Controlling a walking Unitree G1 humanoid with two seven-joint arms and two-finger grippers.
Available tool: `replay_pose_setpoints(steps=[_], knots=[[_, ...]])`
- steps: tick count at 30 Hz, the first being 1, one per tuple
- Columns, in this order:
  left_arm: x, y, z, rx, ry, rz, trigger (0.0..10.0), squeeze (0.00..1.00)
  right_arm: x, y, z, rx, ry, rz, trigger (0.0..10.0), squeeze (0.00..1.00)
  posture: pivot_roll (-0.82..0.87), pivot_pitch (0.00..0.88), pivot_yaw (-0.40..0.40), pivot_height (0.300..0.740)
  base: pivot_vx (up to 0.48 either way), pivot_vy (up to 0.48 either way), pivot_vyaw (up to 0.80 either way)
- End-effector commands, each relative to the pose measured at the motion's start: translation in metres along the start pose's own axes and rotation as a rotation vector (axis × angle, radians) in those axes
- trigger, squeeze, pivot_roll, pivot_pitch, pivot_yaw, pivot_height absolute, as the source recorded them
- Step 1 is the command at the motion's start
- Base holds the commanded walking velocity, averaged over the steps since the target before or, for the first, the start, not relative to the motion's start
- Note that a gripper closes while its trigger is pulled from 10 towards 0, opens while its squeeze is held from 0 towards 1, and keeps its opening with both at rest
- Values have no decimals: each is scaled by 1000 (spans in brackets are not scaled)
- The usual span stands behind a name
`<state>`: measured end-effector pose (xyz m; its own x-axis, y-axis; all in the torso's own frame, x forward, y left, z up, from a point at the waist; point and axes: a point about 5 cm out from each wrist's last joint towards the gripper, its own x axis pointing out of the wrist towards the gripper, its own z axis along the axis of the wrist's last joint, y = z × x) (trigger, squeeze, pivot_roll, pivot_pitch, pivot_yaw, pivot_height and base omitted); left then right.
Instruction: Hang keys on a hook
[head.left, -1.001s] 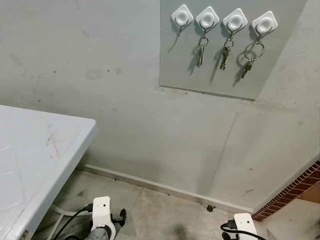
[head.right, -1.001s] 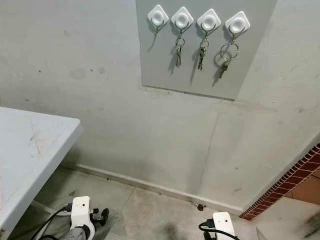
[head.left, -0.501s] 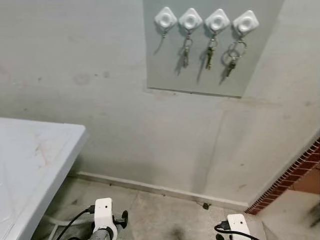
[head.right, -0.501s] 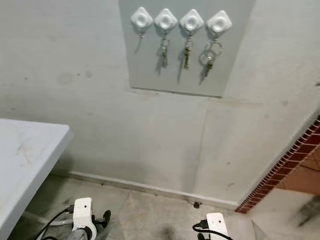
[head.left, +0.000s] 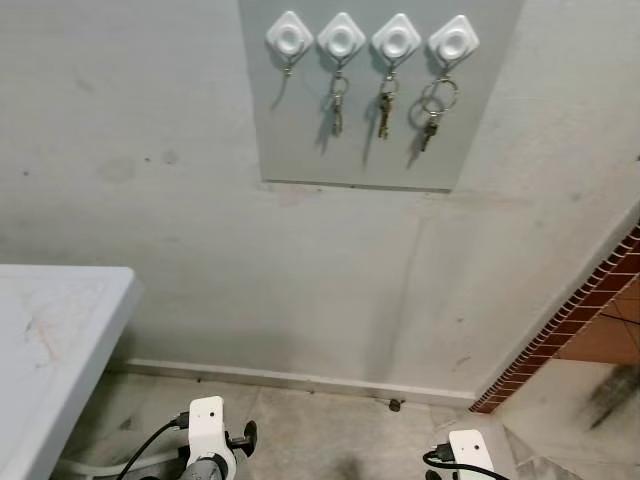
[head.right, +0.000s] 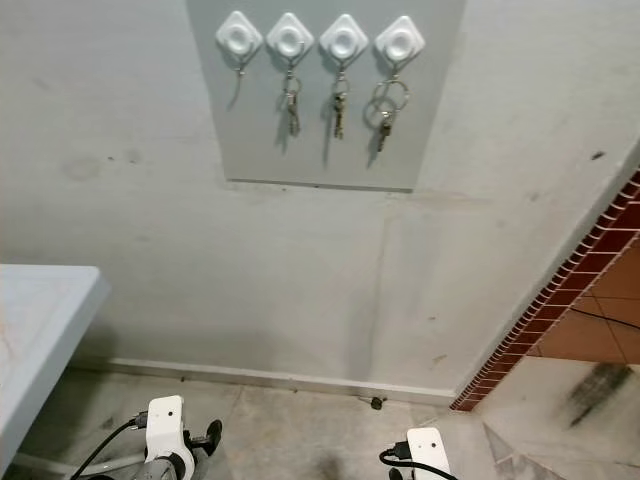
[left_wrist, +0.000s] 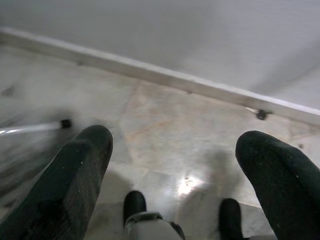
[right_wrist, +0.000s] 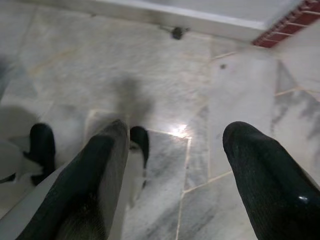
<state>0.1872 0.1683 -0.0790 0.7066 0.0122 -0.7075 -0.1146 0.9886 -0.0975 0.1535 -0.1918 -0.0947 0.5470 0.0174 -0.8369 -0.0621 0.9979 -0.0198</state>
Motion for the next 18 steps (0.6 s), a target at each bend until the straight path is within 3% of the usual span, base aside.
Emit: replay_pose_setpoints(steps=[1, 18], knots=[[1, 1, 1, -3, 6, -3, 10000, 0, -1, 0, -3, 11, 12, -3, 10000, 0, -7, 0, 23, 740, 0, -480, -750], [0, 3, 0, -17, 10, 8, 10000, 0, -1, 2, -6, 24, 19, -3, 10000, 0, -7, 0, 21, 740, 0, 0, -750]])
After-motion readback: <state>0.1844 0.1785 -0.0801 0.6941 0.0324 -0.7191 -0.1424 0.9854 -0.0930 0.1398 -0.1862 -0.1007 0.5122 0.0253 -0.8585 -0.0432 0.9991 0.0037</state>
